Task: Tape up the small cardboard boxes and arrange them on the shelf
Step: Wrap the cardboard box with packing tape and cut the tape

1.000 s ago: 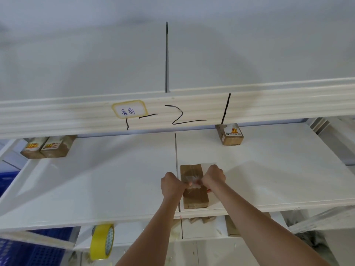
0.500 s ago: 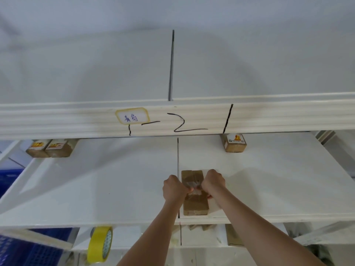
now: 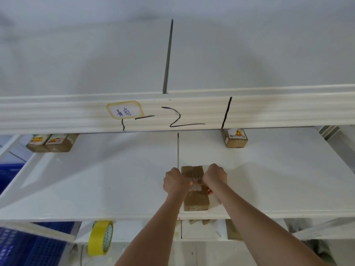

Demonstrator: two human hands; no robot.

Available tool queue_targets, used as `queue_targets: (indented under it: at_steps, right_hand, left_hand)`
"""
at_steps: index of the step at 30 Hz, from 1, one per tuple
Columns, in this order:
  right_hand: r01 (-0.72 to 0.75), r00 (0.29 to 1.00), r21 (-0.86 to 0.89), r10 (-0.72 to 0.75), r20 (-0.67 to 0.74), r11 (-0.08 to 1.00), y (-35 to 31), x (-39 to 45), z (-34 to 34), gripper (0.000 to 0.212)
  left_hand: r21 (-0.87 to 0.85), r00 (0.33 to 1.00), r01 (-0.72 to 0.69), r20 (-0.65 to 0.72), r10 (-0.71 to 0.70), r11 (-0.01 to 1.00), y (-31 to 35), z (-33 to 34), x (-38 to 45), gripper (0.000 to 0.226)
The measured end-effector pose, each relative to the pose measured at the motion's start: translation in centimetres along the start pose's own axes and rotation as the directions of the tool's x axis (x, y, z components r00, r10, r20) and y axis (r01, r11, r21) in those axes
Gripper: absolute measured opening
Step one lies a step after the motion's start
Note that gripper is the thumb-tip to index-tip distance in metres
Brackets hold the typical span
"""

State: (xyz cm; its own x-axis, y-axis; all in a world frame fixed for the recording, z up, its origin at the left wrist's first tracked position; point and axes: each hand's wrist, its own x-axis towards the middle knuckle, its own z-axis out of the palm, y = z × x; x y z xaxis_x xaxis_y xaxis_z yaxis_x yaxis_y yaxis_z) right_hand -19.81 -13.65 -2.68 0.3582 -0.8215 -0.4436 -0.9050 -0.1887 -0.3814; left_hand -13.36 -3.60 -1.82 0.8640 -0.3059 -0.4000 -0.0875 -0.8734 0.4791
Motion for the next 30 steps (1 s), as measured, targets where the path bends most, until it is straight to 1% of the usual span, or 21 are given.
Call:
queue_targets:
  at_steps: [1,3,5,6,8,9,12,14,17,19,20,23,26,28,30]
  right_hand:
    - [0.023,1.0,-0.008,-0.023,-0.02,1.0,0.0,-0.1,0.1,0.02]
    - [0.061,0.998,-0.001,-0.061,0.001,0.998,0.0,-0.4,-0.1,0.025]
    - [0.093,0.993,0.0,-0.093,0.071,0.996,0.1,-0.7,-0.6,0.029]
    - [0.098,0.989,-0.007,-0.097,0.112,0.995,0.1,-0.9,-0.8,0.035]
    - [0.089,0.98,-0.009,-0.086,0.182,0.996,0.3,-1.3,-1.0,0.047]
    - [0.086,0.978,-0.006,-0.083,0.194,0.996,0.4,-1.5,-0.8,0.05]
    - [0.041,0.99,0.032,-0.045,0.133,0.999,0.9,-1.4,-0.2,0.051]
    - [0.023,0.995,0.036,-0.026,0.092,0.999,1.0,-1.3,0.1,0.049]
    - [0.068,0.997,-0.018,-0.067,0.043,0.998,0.7,-1.7,0.3,0.039]
    - [0.115,0.992,-0.042,-0.113,0.047,0.992,0.4,-2.1,0.0,0.039]
    - [0.114,0.991,-0.036,-0.111,0.068,0.993,0.3,-2.1,-0.4,0.037]
    - [0.06,0.986,0.014,-0.061,0.154,0.998,0.5,-1.7,-1.6,0.022]
    - [-0.031,0.979,0.09,0.013,0.202,0.995,1.1,-1.5,-1.9,0.02]
    - [-0.077,0.978,0.14,0.047,0.205,0.987,1.5,-1.4,-1.5,0.021]
    - [-0.068,0.988,0.146,0.046,0.144,0.987,1.5,-1.3,-1.0,0.024]
  left_hand:
    - [-0.039,1.0,0.001,-0.001,-0.001,0.999,-0.3,0.0,-0.1,0.045]
    - [-0.103,1.0,0.002,0.026,0.001,0.995,-1.0,-0.2,-0.1,0.047]
    - [-0.13,0.997,0.011,0.079,-0.001,0.991,-1.7,-0.2,0.2,0.046]
    - [-0.145,0.995,0.021,0.101,-0.006,0.989,-1.9,-0.3,0.2,0.049]
    - [-0.158,0.993,0.014,0.12,0.005,0.987,-2.5,-0.2,0.2,0.056]
    - [-0.153,0.993,0.0,0.115,0.018,0.988,-2.7,0.0,0.0,0.056]
    - [-0.152,0.996,-0.041,0.069,0.052,0.988,-2.7,0.8,-0.5,0.047]
    - [-0.161,0.997,-0.064,0.032,0.07,0.985,-2.8,1.2,-0.7,0.045]
    - [-0.166,0.998,-0.064,0.017,0.068,0.984,-2.7,1.1,-1.2,0.04]
    - [-0.176,0.997,-0.071,0.026,0.076,0.982,-2.6,0.7,-1.2,0.038]
    - [-0.187,0.996,-0.073,0.043,0.082,0.98,-2.7,0.4,-1.1,0.036]
    - [-0.241,0.992,-0.016,0.116,0.045,0.97,-3.2,-0.2,-0.4,0.024]
    - [-0.358,0.989,0.075,0.148,-0.022,0.931,-4.0,-0.5,-0.3,0.017]
    - [-0.409,0.992,0.068,0.126,-0.018,0.91,-4.3,-0.1,-0.4,0.015]
    - [-0.4,0.995,0.048,0.094,-0.011,0.915,-4.4,0.3,-0.6,0.02]
